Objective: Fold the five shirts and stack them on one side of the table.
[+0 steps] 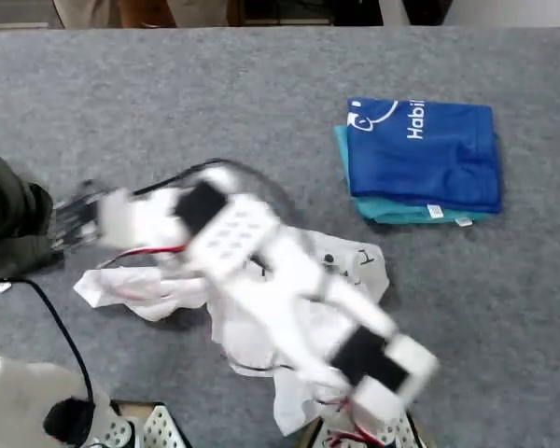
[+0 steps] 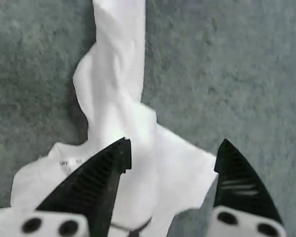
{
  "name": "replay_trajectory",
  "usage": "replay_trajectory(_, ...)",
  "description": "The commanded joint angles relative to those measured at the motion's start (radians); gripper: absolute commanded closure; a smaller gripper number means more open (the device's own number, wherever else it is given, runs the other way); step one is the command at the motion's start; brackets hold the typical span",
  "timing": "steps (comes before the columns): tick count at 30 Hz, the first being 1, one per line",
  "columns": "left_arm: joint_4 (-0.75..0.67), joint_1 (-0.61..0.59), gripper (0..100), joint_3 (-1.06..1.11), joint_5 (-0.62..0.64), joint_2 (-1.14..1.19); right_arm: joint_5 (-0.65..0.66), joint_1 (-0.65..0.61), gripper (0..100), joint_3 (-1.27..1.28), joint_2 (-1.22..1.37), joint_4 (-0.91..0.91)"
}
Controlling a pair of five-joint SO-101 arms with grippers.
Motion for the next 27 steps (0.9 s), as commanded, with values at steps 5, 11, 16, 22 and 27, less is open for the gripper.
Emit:
replay_trajectory(5, -0.161, -0.117, 82, 0.43, -0.031, -0.219, -0.02, -0.116, 72.8, -0.541, 0.501, 0.021)
replay_trajectory(11, -0.255, -0.107, 82, 0.568, -0.031, -0.308, -0.017, -0.179, 73.3, -0.941, 0.828, 0.21)
replay_trajectory(16, -0.259, -0.104, 82, 0.6, -0.031, -0.325, -0.021, -0.122, 92.7, -1.201, 1.053, 0.307)
replay_trajectory(22, -0.259, -0.101, 82, 0.603, -0.031, -0.325, -0.052, 0.064, 99.5, -1.357, 1.119, 0.315)
replay_trajectory(27, -0.253, -0.061, 82, 0.606, -0.028, -0.325, -0.052, 0.223, 99.5, -1.362, 1.07, 0.313)
